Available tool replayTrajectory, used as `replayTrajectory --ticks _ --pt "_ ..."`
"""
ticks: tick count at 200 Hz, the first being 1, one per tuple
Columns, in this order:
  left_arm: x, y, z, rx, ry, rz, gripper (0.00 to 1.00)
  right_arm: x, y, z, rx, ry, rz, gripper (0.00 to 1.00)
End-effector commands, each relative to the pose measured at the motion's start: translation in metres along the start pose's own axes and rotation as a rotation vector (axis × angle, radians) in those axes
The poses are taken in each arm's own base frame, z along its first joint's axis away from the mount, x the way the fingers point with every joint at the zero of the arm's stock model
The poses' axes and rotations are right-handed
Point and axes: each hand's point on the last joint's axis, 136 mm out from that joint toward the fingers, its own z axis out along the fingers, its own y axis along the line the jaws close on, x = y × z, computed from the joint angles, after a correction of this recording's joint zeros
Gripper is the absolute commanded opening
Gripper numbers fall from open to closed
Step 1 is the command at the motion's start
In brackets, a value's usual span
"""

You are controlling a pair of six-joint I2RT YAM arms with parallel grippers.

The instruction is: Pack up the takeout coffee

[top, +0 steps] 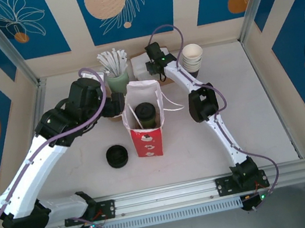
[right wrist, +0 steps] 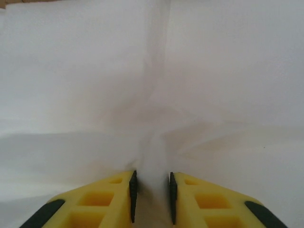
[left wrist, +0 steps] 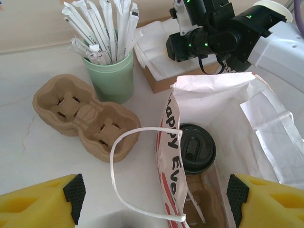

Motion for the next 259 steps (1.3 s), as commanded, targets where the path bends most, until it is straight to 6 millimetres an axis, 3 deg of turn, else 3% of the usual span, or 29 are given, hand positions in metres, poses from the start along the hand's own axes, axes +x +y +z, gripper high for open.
replayTrajectory --ticks 1,16,37,71,112,149,177,203,259 --pt "-0.001 0.01 -0.006 -0.028 -0.017 -0.002 0.8 -0.025 0.003 -0.013 -0.01 -0.07 0.017 0.22" --pt "-0.001 0.011 -0.005 -0.031 -0.017 -0.002 0.8 -0.033 0.004 -0.021 -0.015 -0.091 0.021 0.15" --pt "0.0 0.01 -0.004 -0.03 -0.014 0.002 0.8 -0.049 0.004 -0.037 -0.026 -0.125 0.026 0.13" --pt "-0.001 0.011 -0.004 -0.031 -0.016 0.002 0.81 -0.082 0.009 -0.078 -0.051 -0.203 0.021 0.09" --pt "0.002 0.012 0.0 -0.038 -0.014 0.002 0.81 -0.118 0.019 -0.151 -0.09 -0.287 0.015 0.03" --pt "0.016 0.02 0.006 -0.064 0.005 -0.014 0.83 -0.14 0.032 -0.236 -0.195 -0.332 0.046 0.02" --pt "0.023 0.026 0.006 -0.073 -0.002 -0.022 0.84 -0.143 0.032 -0.303 -0.289 -0.325 0.138 0.0" --pt "0.027 0.029 0.007 -0.076 -0.003 -0.019 0.85 -0.138 0.042 -0.364 -0.515 -0.262 0.303 0.0" --pt "0.033 0.035 0.007 -0.073 -0.016 -0.012 0.86 -0.101 0.075 -0.455 -0.93 0.009 0.549 0.0"
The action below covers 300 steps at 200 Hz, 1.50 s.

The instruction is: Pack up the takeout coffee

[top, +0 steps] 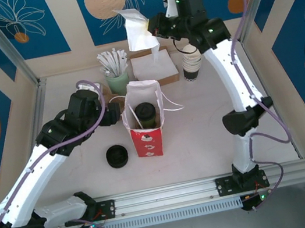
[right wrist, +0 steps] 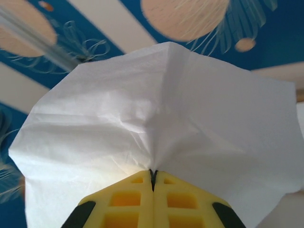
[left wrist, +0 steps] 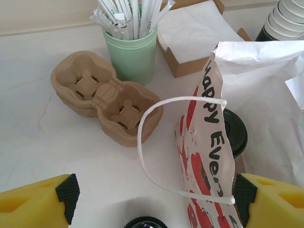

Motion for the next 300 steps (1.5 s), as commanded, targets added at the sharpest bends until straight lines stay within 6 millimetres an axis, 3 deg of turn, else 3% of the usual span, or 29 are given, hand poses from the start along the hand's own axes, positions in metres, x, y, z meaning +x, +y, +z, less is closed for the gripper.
replayTrajectory --ticks 1,44,81,147,236,300 --pt "-0.004 0.007 -0.003 -0.009 -0.033 0.001 0.86 0.036 0.035 -0.018 -0.195 0.203 0.256 0.0" --pt "0.002 0.021 -0.005 -0.051 -0.041 -0.007 0.87 0.073 0.073 -0.049 -0.379 0.351 0.395 0.0" --pt "0.003 0.027 -0.008 -0.058 -0.05 -0.001 0.87 0.112 0.075 -0.059 -0.339 0.373 0.397 0.0" --pt "0.003 0.028 -0.004 -0.055 -0.051 -0.005 0.87 0.168 0.044 -0.057 -0.197 0.338 0.408 0.0" --pt "0.0 0.025 -0.003 -0.046 -0.049 0.008 0.87 0.221 -0.036 -0.023 0.134 0.294 0.3 0.0" --pt "0.005 0.026 -0.005 -0.037 -0.049 -0.009 0.87 0.25 -0.043 0.011 0.282 0.379 0.088 0.0"
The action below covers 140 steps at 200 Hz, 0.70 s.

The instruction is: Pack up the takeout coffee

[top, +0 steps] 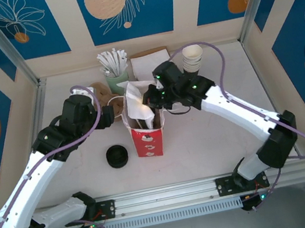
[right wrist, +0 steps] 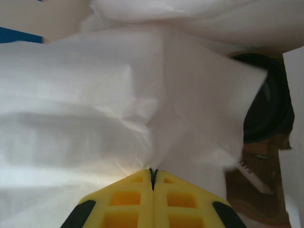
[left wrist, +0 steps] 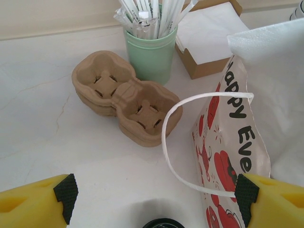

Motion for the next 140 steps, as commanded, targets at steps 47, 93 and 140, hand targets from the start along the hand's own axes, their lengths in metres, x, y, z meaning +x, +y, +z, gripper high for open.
replayTrajectory --ticks 47,93,140 --pt "0.0 0.004 -0.006 0.009 -0.025 -0.02 0.87 -0.005 0.012 -0.011 0.13 -0.071 -0.224 0.24" --pt "-0.001 0.004 -0.007 0.015 -0.028 -0.025 0.87 -0.015 0.029 -0.038 0.114 -0.134 -0.277 0.39" --pt "0.001 0.003 -0.007 0.023 -0.025 -0.03 0.87 -0.01 0.051 -0.032 -0.004 -0.118 -0.315 0.36"
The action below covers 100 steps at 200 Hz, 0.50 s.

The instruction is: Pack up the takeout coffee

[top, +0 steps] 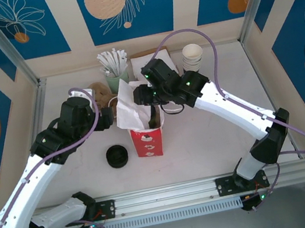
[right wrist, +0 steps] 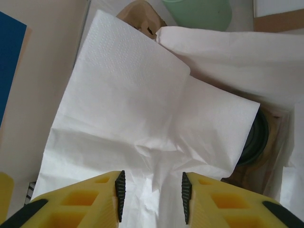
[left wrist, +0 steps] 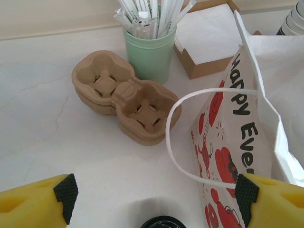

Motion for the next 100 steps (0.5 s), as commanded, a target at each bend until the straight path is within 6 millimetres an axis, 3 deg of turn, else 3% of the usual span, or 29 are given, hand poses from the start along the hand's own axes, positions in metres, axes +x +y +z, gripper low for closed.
replayTrajectory --ticks 1,39,75,100 --pt "-0.002 0.001 -0.002 0.012 -0.018 -0.027 0.87 -0.004 0.021 -0.008 -0.094 -0.024 -0.042 0.36" --pt "-0.001 -0.001 0.0 0.022 -0.013 -0.037 0.87 0.005 0.047 0.007 -0.209 0.043 -0.039 0.35" --pt "-0.006 0.002 -0.005 0.011 -0.031 -0.045 0.87 0.002 0.05 0.014 -0.185 0.052 -0.016 0.39" --pt "-0.011 0.01 -0.013 -0.018 -0.053 -0.034 0.86 0.002 0.05 0.017 -0.102 0.055 -0.025 0.48"
